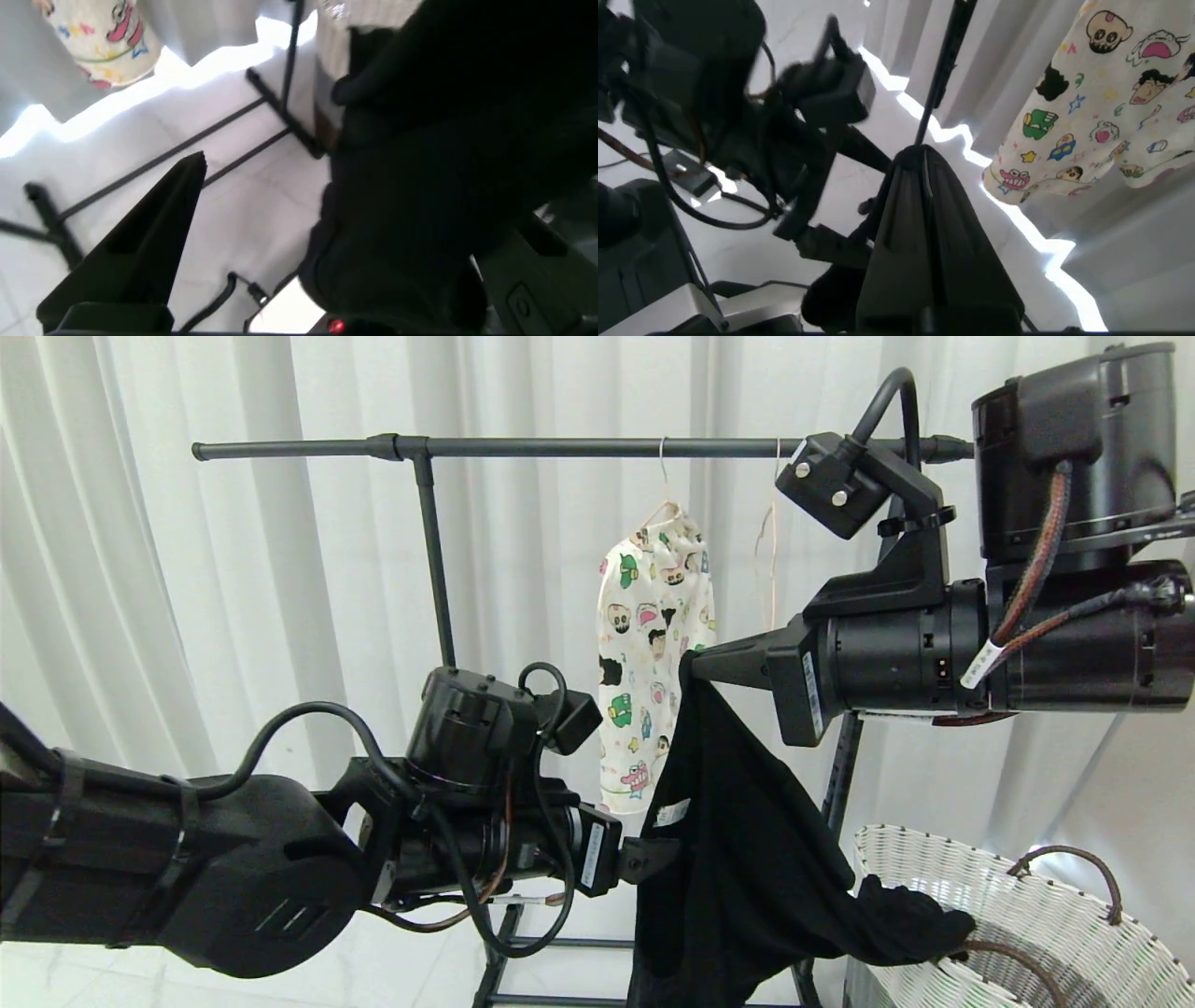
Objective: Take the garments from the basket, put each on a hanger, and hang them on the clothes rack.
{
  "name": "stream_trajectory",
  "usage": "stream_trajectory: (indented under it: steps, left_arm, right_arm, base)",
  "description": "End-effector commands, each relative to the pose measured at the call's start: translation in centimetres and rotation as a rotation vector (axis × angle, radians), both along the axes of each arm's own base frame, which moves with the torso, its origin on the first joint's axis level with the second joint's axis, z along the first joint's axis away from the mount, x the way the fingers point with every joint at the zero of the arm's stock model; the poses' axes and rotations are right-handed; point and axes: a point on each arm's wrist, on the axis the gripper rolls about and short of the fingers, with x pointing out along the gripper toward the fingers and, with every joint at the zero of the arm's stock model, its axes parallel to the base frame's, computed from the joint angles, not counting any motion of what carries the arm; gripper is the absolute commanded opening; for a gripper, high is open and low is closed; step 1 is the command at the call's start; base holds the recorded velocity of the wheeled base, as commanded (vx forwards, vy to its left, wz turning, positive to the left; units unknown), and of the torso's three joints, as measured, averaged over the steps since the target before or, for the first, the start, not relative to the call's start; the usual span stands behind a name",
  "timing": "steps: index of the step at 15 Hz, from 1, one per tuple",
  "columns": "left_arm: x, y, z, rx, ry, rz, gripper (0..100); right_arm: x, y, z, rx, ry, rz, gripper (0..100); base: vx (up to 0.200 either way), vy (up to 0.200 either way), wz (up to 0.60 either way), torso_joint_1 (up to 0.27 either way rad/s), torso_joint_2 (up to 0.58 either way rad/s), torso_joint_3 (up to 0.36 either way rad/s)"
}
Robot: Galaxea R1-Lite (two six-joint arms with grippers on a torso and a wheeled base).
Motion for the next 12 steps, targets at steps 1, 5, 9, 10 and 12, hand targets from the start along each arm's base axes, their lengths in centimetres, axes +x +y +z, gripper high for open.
stream_trajectory:
  steps: [1,5,9,10,12]
  left_arm:
    - [0.3,-0.4,-1.5,0.034,0.034,0.004,100]
    - [-0.3,0.2,-2.6,0.093,0.048,0.048,100]
    - [-1.0,0.9,-2.6,0.108,0.048,0.065,100]
    - [-1.2,1.1,-2.7,0.111,0.052,0.065,100]
    - [-1.5,1.3,-2.4,0.104,0.043,0.065,0]
  right_arm:
    - [-0.1,0.0,0.1,0.003,-0.002,0.002,0]
    - [-0.2,-0.2,0.3,0.007,-0.007,-0.001,0]
    - [-0.2,-0.2,0.2,0.006,-0.006,-0.001,0]
    - [-0.2,-0.2,0.2,0.006,-0.006,-0.001,0]
    - [-0.2,-0.3,0.2,0.005,-0.005,-0.001,0]
  base:
    - [0.0,0.0,0.0,0.0,0.0,0.0]
    - [0.0,0.0,0.0,0.0,0.0,0.0]
    - [0.0,0.0,0.0,0.0,0.0,0.0]
    - [0.0,0.0,0.0,0.0,0.0,0.0]
    - [0.0,0.0,0.0,0.0,0.0,0.0]
